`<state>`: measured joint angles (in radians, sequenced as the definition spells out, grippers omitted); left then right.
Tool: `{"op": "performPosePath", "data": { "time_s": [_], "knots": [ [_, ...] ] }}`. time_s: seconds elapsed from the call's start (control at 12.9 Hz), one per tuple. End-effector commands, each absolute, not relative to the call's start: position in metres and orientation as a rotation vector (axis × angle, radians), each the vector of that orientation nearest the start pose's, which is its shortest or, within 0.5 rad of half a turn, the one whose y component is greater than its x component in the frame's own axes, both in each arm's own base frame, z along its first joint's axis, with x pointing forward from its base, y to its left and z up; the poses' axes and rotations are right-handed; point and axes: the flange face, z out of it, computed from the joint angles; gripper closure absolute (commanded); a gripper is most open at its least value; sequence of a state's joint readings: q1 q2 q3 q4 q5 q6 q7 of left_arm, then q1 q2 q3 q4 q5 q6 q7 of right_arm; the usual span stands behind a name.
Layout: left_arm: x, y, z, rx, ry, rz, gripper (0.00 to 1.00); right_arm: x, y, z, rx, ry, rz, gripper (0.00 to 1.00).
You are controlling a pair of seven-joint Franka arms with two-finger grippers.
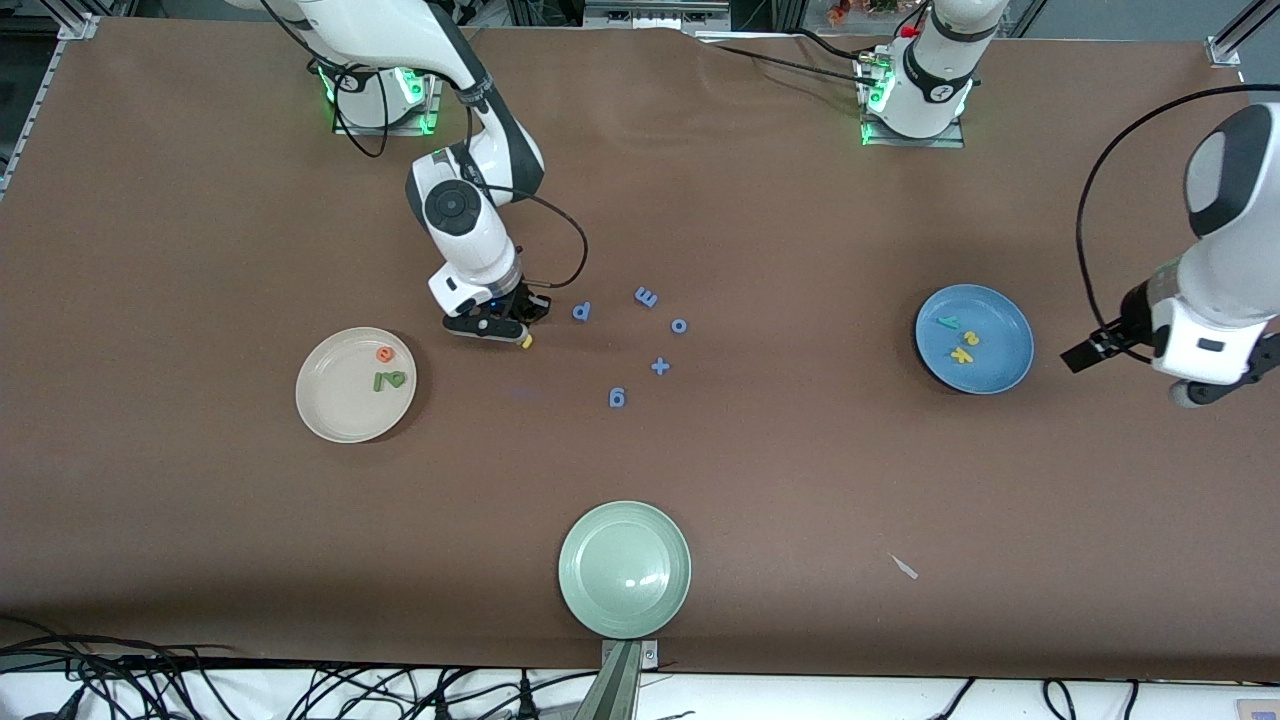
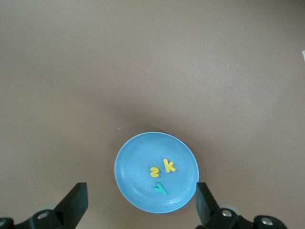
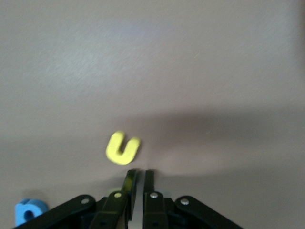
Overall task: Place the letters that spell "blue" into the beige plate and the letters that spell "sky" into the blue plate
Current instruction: 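Retract the left arm while the right gripper grasps the yellow u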
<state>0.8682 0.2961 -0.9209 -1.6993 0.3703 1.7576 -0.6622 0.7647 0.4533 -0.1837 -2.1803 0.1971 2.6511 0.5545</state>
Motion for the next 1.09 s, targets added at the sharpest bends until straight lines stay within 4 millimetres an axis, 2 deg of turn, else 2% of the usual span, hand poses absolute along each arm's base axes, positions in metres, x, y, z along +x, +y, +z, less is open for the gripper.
{"op": "performPosePath", "data": {
  "time_s": [0.0,0.08,0.16,0.23,0.31,0.39,0.54,0.62,0.78,1.01],
  "knots": [
    [0.608,0.062,0.511,-2.921,-0.750,0.115,0.00,0.508,0.280,0.231,-3.142,0.097,0.040,0.87],
    [0.609,0.071,0.527,-2.944,-0.777,0.106,0.00,0.524,0.264,0.245,-3.158,0.054,0.080,0.87],
    [0.608,0.082,0.539,-2.981,-0.802,0.106,0.00,0.532,0.254,0.254,-3.167,0.057,0.123,0.84],
    [0.607,0.085,0.548,-3.003,-0.791,0.114,0.00,0.536,0.256,0.259,-3.158,0.079,0.118,0.71],
    [0.604,0.090,0.558,-3.004,-0.762,0.147,0.00,0.537,0.264,0.260,-3.149,0.090,0.110,0.49],
    [0.603,0.086,0.563,-3.003,-0.710,0.181,0.00,0.539,0.272,0.256,-3.148,0.150,0.098,0.39],
    [0.595,0.076,0.575,-3.024,-0.661,0.194,0.00,0.532,0.310,0.241,-3.155,0.245,0.064,0.31],
    [0.593,0.076,0.576,-3.062,-0.655,0.204,0.00,0.527,0.323,0.231,-3.151,0.297,0.025,0.25],
    [0.580,0.069,0.590,-3.099,-0.593,0.183,0.00,0.510,0.350,0.202,-3.156,0.332,-0.027,0.25],
    [0.571,0.051,0.610,-3.072,-0.601,0.134,0.00,0.506,0.350,0.191,-3.166,0.330,-0.029,0.25]
  ]
}}
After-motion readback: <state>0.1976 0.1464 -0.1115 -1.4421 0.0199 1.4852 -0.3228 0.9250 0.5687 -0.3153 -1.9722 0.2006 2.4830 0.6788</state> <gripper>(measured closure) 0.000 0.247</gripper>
